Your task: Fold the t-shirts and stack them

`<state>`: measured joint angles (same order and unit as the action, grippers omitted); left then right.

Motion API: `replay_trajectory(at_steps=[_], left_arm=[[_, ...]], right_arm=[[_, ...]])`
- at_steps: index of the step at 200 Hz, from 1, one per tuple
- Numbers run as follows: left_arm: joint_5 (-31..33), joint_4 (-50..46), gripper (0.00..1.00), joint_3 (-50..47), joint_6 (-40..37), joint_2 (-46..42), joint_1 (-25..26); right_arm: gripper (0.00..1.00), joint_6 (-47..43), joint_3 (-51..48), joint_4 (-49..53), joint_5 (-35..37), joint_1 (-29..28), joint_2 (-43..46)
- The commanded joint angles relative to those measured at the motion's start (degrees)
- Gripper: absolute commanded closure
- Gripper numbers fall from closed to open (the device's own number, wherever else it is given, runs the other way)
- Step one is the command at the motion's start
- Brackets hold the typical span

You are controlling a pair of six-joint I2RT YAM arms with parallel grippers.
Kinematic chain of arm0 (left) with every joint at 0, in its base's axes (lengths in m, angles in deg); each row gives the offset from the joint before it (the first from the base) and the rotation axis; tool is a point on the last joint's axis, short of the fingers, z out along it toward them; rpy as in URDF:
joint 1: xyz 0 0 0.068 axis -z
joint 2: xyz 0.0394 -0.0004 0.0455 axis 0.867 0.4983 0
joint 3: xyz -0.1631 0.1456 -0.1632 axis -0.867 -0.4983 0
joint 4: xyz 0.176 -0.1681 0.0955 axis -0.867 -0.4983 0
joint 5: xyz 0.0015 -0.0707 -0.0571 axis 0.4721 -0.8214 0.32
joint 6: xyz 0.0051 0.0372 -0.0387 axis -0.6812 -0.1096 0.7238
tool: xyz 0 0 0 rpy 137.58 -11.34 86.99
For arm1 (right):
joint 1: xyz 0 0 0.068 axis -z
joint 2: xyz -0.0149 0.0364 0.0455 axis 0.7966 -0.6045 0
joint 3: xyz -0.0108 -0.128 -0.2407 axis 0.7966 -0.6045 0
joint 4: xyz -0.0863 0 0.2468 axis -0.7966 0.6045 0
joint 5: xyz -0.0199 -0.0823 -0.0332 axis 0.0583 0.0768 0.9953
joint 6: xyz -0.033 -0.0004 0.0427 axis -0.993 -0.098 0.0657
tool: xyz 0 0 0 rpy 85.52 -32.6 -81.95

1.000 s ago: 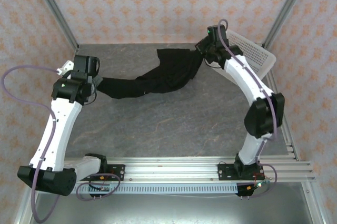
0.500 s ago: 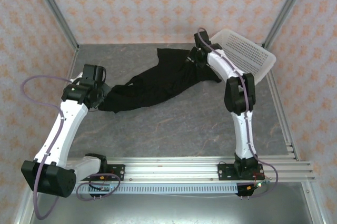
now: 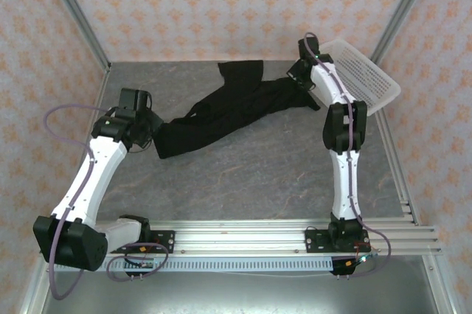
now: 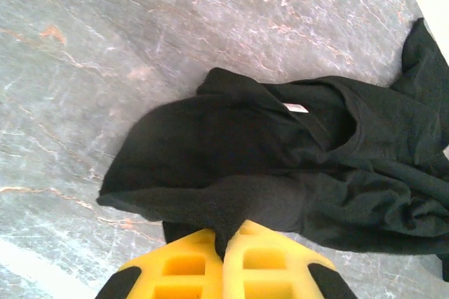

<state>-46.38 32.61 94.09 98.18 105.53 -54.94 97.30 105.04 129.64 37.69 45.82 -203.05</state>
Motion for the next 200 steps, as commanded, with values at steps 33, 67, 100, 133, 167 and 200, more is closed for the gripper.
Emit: replay_trajectory(at_steps=[33,67,100,133,167,200], left_arm=[[-3.67,2.93,1.0,0.11,-1.42,2.16,0.91],[-1.08,-0.46,1.0,2.54,-2.05,1.7,0.72],[4.97,-4.51,1.0,9.26,-1.56,-1.44,0.28],[11.99,-5.79,1.0,16.19,-0.27,-6.28,0.19],[21.11,-3.33,1.0,21.08,0.54,-13.77,0.19],[26.14,-3.28,1.0,28.63,-2.41,-16.64,0.19]], right_arm=[[1.0,0.14,-2.07,1.45,5.56,1.98,7.12],[1.0,-1.79,-3.6,1.86,2.67,-1.24,13.28],[1.0,0.25,-10.85,3.44,3.49,-6.23,24.79],[1.0,2.8,-20.98,2.06,5.8,-9.89,40.04],[1.0,2.84,-27.06,0.66,3.63,-10.27,53.09],[1.0,5.07,-31.42,2.64,-3.13,-10.25,62.34]])
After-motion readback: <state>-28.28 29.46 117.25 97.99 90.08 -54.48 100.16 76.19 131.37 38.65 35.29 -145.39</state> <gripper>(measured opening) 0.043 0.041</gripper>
